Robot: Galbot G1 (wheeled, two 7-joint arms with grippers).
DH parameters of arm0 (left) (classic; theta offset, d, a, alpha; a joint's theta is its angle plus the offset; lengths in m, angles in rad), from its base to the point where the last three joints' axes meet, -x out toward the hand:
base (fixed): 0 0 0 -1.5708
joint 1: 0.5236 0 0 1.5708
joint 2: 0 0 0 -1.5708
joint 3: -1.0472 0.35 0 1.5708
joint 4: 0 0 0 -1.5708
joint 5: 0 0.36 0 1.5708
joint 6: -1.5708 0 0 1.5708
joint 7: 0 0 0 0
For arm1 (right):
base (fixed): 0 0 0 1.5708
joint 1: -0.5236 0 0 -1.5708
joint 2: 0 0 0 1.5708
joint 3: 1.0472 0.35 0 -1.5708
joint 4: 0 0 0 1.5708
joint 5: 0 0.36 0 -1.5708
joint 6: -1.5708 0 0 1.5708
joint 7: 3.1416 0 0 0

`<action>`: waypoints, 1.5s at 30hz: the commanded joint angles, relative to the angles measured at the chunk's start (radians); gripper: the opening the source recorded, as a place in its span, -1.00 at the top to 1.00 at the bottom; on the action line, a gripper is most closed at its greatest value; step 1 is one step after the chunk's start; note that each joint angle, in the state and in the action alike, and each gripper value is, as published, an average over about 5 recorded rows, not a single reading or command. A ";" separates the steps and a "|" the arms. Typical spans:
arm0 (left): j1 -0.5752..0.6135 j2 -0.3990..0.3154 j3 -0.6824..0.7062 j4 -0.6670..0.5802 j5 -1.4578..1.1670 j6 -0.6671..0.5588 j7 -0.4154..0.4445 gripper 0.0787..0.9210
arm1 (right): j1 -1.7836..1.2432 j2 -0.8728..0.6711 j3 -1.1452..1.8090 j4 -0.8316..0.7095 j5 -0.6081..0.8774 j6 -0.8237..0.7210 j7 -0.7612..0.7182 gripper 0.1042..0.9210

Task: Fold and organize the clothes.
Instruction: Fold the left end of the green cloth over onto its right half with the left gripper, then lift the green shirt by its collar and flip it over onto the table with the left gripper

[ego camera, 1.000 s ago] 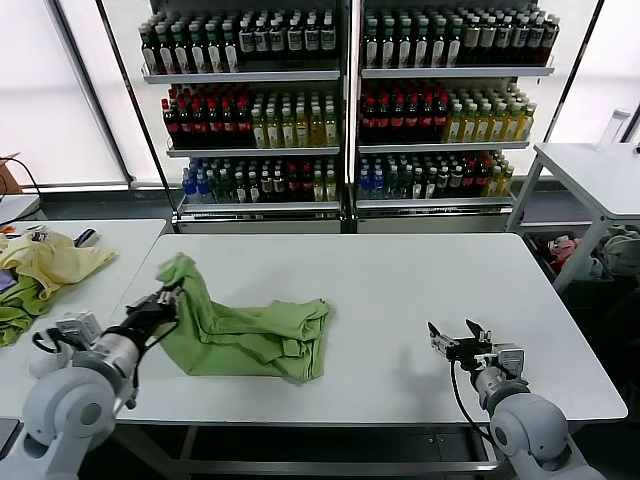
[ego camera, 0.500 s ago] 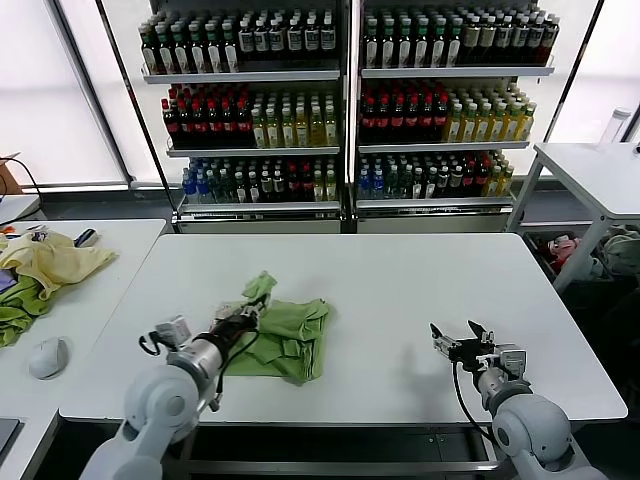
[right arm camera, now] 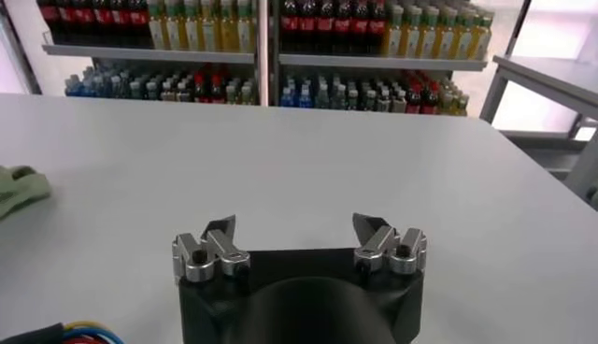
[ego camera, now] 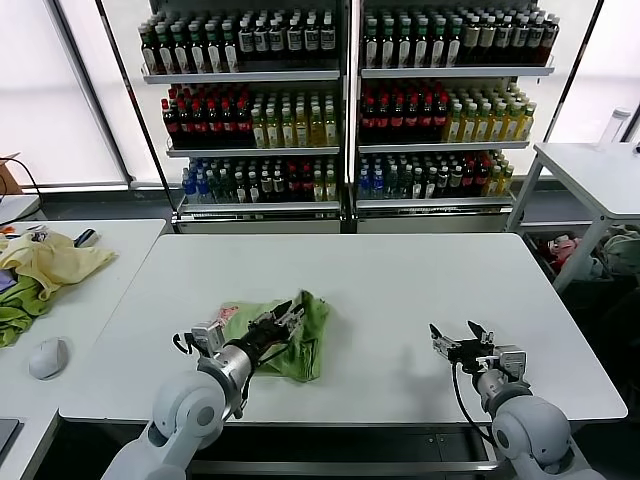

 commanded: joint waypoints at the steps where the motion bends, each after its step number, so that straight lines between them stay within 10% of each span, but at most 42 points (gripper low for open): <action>1: 0.141 0.048 -0.152 -0.171 0.058 -0.026 0.028 -0.17 | -0.001 0.011 -0.004 0.002 -0.006 0.001 0.000 -0.76; 12: 0.136 0.070 -0.246 0.198 0.232 -0.169 -0.013 -0.75 | -0.005 0.021 -0.006 0.005 -0.016 0.006 0.000 -0.76; 37: 0.149 0.031 -0.233 0.271 0.060 -0.106 0.161 -0.77 | -0.028 0.011 0.009 0.030 -0.016 0.016 0.000 -0.76; 45: 0.135 0.020 -0.256 0.305 -0.062 -0.094 0.179 -0.38 | -0.043 0.009 0.018 0.043 -0.017 0.016 0.001 -0.76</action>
